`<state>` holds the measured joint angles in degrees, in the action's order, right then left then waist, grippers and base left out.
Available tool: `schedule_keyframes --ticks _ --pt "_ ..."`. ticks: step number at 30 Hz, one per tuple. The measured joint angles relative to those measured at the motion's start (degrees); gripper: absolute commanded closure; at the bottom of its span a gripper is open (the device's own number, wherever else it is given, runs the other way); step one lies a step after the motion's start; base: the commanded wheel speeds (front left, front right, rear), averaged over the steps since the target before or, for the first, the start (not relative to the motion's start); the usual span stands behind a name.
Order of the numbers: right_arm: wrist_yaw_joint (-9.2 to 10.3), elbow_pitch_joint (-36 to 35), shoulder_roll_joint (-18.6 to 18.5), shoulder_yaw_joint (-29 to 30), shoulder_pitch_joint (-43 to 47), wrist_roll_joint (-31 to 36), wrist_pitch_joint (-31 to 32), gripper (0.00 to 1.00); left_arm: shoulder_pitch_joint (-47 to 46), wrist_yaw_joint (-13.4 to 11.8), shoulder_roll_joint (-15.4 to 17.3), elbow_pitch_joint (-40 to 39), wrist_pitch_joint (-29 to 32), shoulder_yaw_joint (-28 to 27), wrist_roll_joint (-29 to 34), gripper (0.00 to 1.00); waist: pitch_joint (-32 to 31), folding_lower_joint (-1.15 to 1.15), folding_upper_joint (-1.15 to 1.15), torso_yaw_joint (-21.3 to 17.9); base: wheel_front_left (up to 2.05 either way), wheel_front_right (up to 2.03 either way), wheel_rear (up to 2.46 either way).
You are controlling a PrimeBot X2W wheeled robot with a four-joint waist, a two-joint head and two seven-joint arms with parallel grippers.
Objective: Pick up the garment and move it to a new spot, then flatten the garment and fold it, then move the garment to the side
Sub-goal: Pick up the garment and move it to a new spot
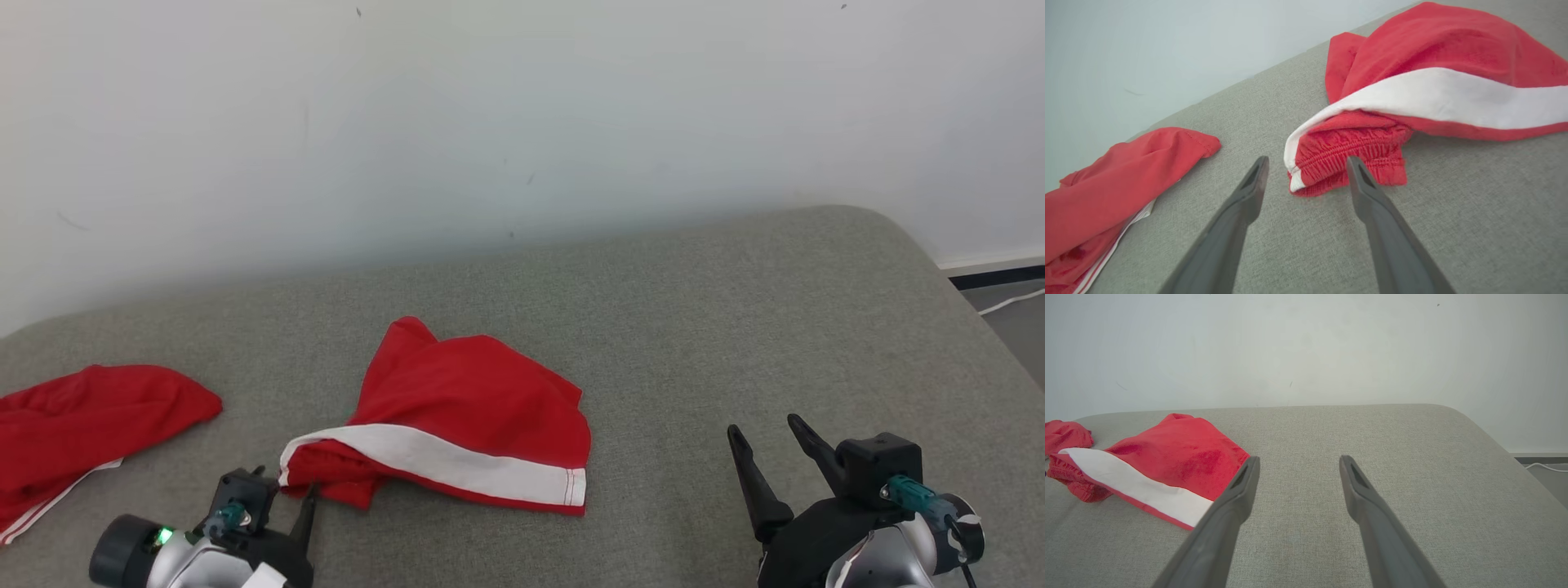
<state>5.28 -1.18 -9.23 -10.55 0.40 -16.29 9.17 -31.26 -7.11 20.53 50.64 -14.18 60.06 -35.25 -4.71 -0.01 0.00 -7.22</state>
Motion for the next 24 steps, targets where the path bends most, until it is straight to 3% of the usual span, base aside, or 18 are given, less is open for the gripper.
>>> schedule_keyframes --ticks 4,7,11,18,24 --pt "0.0 0.5 -0.5 0.1 0.0 0.0 0.5 0.0 3.2 0.0 1.8 -2.7 0.0 -0.5 0.5 0.0 -0.7 0.0 0.0 0.0 0.0 0.0 0.0" --pt "-0.46 0.5 -1.0 1.1 0.1 -0.6 0.4 0.0 6.4 0.0 1.6 -4.2 -0.1 -6.7 -3.5 0.0 -1.5 0.0 0.0 0.2 0.0 0.0 0.0" --pt "-2.71 0.7 -0.7 2.5 0.1 -5.0 -1.3 0.0 7.8 0.0 0.8 -10.1 -0.1 -14.9 -6.2 0.0 -2.5 0.0 0.0 0.8 0.0 0.0 0.0" --pt "-5.33 4.1 -0.9 2.6 0.2 -5.9 -4.3 0.0 14.2 0.0 -1.5 -17.2 -0.2 -26.6 -6.0 0.0 -4.6 0.0 0.0 2.0 0.0 0.0 0.0" --pt "-4.54 8.0 0.6 4.3 0.8 -6.9 -6.9 0.0 23.1 0.0 -3.1 -21.8 -0.2 -35.8 -4.9 0.0 -6.2 0.0 0.0 2.0 0.0 0.0 0.0"
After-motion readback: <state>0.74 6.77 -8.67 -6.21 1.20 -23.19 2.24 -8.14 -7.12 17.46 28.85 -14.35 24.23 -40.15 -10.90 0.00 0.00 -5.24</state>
